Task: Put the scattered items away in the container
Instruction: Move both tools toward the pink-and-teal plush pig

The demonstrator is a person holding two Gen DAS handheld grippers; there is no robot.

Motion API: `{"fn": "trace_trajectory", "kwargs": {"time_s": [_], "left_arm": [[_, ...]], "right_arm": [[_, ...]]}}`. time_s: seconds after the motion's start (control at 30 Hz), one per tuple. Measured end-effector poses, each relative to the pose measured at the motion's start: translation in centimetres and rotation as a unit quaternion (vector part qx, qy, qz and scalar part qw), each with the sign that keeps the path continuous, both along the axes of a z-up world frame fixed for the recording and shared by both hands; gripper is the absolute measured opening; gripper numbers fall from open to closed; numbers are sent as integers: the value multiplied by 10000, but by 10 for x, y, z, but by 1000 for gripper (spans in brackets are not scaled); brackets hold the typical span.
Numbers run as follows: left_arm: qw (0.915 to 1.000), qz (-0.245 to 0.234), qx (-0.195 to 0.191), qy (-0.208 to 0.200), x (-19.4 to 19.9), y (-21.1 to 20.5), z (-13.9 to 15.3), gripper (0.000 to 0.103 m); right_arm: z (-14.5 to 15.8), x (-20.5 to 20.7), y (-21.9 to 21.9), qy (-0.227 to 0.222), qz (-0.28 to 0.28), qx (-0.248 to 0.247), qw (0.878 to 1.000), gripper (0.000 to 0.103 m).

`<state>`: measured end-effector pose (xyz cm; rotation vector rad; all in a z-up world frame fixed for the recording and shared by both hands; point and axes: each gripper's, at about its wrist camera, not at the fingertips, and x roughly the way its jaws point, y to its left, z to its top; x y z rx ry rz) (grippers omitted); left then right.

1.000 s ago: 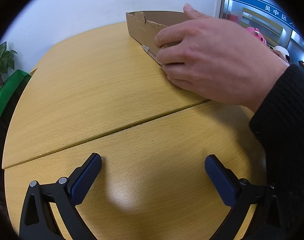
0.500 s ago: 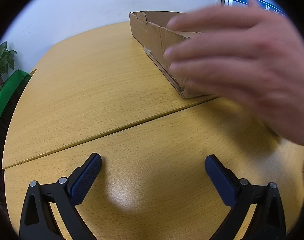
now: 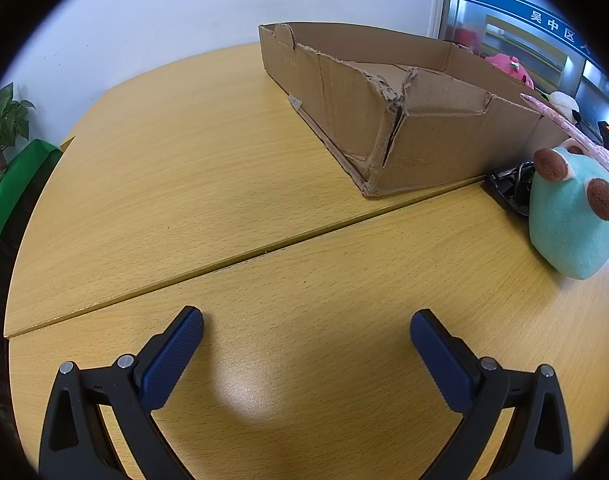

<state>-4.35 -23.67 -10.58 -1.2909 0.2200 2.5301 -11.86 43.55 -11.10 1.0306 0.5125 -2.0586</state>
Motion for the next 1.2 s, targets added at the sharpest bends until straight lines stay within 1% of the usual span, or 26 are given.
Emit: {"fn": "trace_trajectory", "kwargs": {"time_s": [0.17,0.33,0.4,0.5,0.6,0.7,0.8,0.93,1.0,1.07,1.1,1.17,1.2], "left_arm": [[10000,3,0,0,0,0,0,103],[10000,6,-4,1,0,0,0,103],[10000,34,-16,6,0,1,0,103],[9997,247,-26,10,3,4,0,103],[9987,518,-31,13,5,6,0,103],[9982,598,-6,7,6,6,1,103],[9977,674,18,0,2,5,2,103],[9959,906,20,8,0,7,3,102],[9940,1091,-55,3,5,10,5,102],[9922,1209,-204,243,16,18,16,103],[9911,1261,-192,377,24,21,25,103],[9886,1364,-32,638,41,26,47,103],[9867,1419,55,793,50,30,60,103]], "right_arm": [[-1,0,-2,18,-20,22,10000,103],[0,-9,-10,13,-142,14,9999,103],[-1,-10,-13,10,-354,10,9994,103],[-1,-8,-18,12,-778,8,9970,103],[-1,-2,-22,19,-1085,9,9941,103],[-1,-2,-27,29,-1442,18,9895,103],[0,-4,-34,35,-1545,28,9880,103],[0,-6,-48,25,-1560,20,9878,103],[0,-6,-55,23,-1505,32,9886,103],[0,-3,-59,-40,-1360,61,9907,103],[2,-1,-61,-50,-1377,52,9904,103],[11,-1,-62,126,-1519,-149,9882,103],[22,2,-63,248,-1632,-414,9854,103]]}}
